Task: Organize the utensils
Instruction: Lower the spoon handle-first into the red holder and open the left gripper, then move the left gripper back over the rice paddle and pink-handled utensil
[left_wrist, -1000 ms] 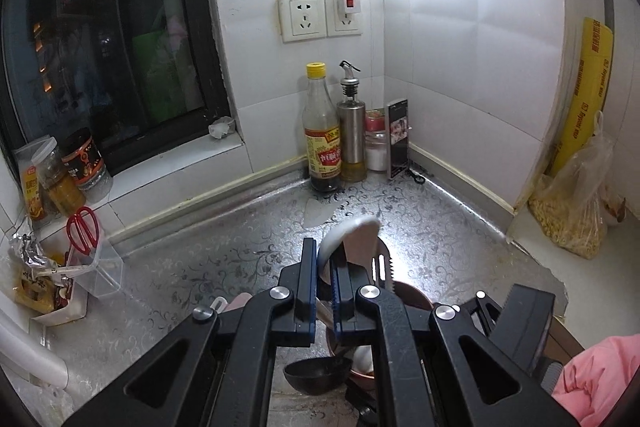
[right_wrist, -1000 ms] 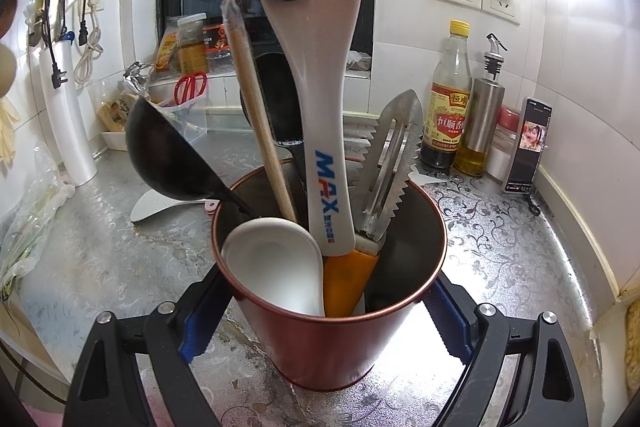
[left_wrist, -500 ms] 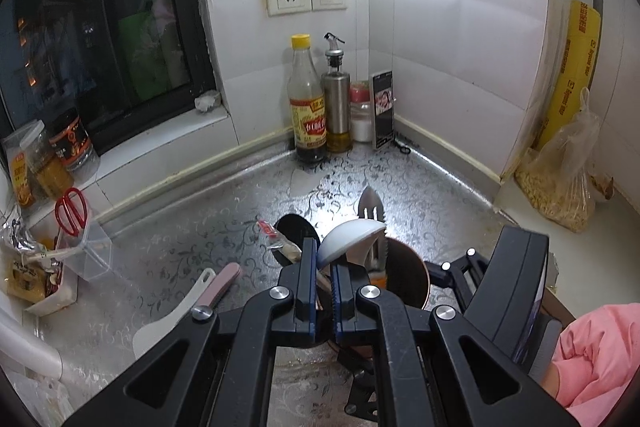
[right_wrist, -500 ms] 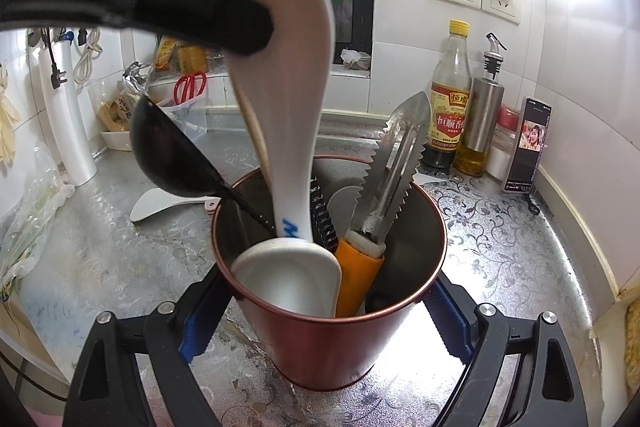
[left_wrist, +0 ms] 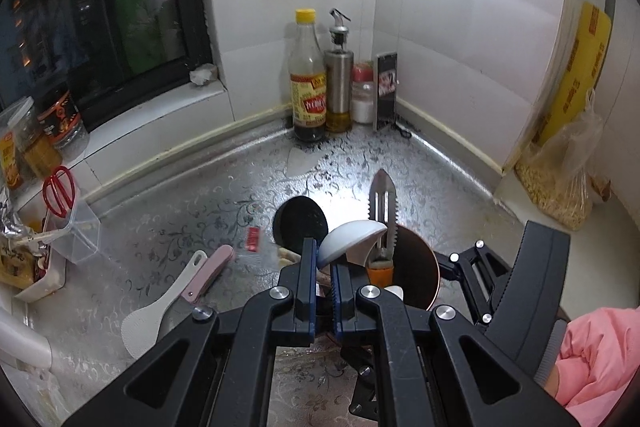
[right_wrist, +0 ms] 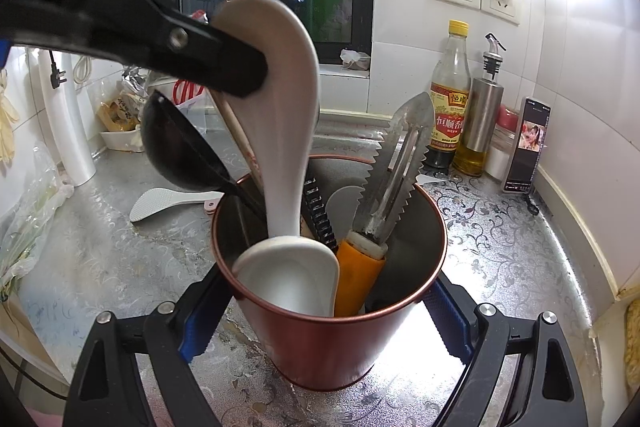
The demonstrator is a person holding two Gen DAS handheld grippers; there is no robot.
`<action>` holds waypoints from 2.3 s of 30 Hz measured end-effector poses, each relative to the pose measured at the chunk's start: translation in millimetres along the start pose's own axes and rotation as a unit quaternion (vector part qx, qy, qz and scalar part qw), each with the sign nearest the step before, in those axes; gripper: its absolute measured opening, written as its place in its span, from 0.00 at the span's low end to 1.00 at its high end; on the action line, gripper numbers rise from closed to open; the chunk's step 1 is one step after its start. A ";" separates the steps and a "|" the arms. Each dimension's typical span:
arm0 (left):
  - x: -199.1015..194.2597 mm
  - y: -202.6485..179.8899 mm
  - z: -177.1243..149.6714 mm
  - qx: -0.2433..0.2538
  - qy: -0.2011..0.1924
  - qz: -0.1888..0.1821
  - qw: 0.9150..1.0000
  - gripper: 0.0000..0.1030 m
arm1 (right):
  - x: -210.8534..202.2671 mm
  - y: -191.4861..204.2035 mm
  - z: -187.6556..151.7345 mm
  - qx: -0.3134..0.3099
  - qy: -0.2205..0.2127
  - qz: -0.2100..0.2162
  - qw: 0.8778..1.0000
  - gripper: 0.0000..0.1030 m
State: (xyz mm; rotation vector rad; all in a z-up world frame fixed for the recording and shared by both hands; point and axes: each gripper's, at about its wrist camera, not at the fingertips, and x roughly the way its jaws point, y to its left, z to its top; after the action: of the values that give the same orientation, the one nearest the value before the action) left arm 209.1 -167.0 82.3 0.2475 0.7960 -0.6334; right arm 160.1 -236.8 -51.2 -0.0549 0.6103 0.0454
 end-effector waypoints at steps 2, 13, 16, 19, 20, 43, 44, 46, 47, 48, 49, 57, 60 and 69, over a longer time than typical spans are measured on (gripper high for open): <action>1.7 1.2 0.6 -0.005 0.003 -0.007 1.000 0.06 | -0.4 -0.7 0.0 0.002 0.000 0.002 1.000 0.89; -9.1 7.5 0.6 -0.028 0.004 -0.041 0.999 0.12 | -1.6 2.3 0.0 -0.002 0.000 0.000 1.000 0.89; -15.8 8.2 1.9 -0.030 -0.005 -0.051 0.998 0.21 | -1.3 2.4 0.2 -0.002 0.000 0.000 1.000 0.89; -21.1 8.4 3.3 -0.028 -0.012 -0.047 0.998 0.28 | -1.2 2.9 0.4 -0.002 0.000 0.000 1.000 0.89; -22.9 9.3 3.8 -0.029 -0.015 -0.045 0.998 0.28 | -1.2 2.9 0.4 -0.002 0.000 0.000 1.000 0.89; -32.6 82.5 -20.7 -0.150 -0.017 0.043 0.988 0.64 | -1.4 3.3 0.7 -0.003 0.000 0.000 1.000 0.89; -31.3 86.9 -23.9 -0.159 -0.014 0.048 0.986 0.65 | -1.4 3.3 0.7 -0.003 0.000 0.000 1.000 0.89; -29.0 95.2 -29.8 -0.177 -0.009 0.056 0.983 0.66 | -1.3 3.2 0.8 -0.003 0.000 0.000 1.000 0.89; -26.4 102.4 -34.4 -0.193 -0.003 0.061 0.979 0.67 | -1.5 3.3 0.7 -0.002 0.000 0.000 1.000 0.89; -24.1 108.9 -38.9 -0.208 0.003 0.065 0.976 0.70 | -1.5 3.4 0.8 -0.003 0.000 0.000 1.000 0.89; -21.4 114.6 -42.4 -0.221 0.007 0.068 0.973 0.73 | -1.5 3.3 0.7 -0.003 0.000 0.000 1.000 0.89; -10.7 162.8 -84.6 -0.330 0.040 0.120 0.936 0.79 | -1.3 3.4 1.0 -0.002 0.000 0.000 1.000 0.89; -10.7 180.1 -102.9 -0.373 0.045 0.139 0.916 0.79 | -1.3 3.3 0.9 -0.002 0.000 0.000 1.000 0.89; 1.9 215.4 -144.5 -0.444 0.072 0.177 0.876 0.85 | -1.1 3.2 0.9 -0.003 0.000 0.000 1.000 0.89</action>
State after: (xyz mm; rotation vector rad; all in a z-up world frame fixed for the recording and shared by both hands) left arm 257.5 65.0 -23.2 -0.4057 1.0762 0.1381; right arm 159.5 -233.5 -50.0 -0.0606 0.6107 0.0467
